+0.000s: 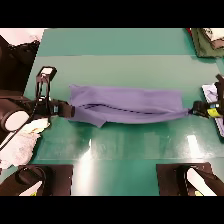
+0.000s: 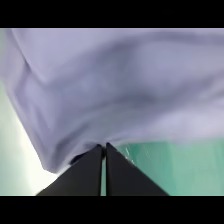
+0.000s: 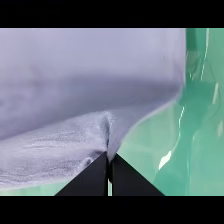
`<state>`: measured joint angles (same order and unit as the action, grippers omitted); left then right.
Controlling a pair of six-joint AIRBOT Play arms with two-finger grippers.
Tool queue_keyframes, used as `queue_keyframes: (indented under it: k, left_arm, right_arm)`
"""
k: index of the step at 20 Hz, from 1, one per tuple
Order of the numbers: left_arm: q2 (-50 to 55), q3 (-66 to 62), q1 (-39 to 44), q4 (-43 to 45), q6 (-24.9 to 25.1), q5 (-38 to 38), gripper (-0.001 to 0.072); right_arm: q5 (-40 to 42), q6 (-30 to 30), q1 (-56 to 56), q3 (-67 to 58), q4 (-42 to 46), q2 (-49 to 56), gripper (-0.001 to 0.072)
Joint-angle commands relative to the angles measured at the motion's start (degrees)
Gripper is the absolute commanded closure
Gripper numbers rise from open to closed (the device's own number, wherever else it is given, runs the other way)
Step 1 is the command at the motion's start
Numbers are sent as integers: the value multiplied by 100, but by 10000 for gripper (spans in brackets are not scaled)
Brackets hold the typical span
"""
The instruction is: Fold the shirts.
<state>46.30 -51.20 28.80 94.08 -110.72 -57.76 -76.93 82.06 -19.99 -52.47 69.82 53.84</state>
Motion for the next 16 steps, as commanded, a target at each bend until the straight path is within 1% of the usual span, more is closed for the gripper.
queue_keyframes:
  k: [1,5,7,10,15,16]
  left_arm:
    - [330,-11,-457,208,-44,955,679]
    - [726,-11,-1069,136,-26,2070,678]
    - [957,-11,-1213,127,-22,2494,678]
    - [1366,-11,-1259,111,15,3110,678]
    - [2002,-11,-1261,111,7,3585,677]
    - [2061,-11,-1261,111,9,3639,677]
  right_arm:
    - [518,0,393,-660,-20,774,698]
    - [1034,0,656,-1132,-15,1528,698]
    - [1320,63,678,-1257,24,1764,697]
    - [1519,103,675,-1471,28,2100,696]
    - [1982,103,678,-1528,17,2476,693]
    - [1998,103,678,-1528,15,2540,668]
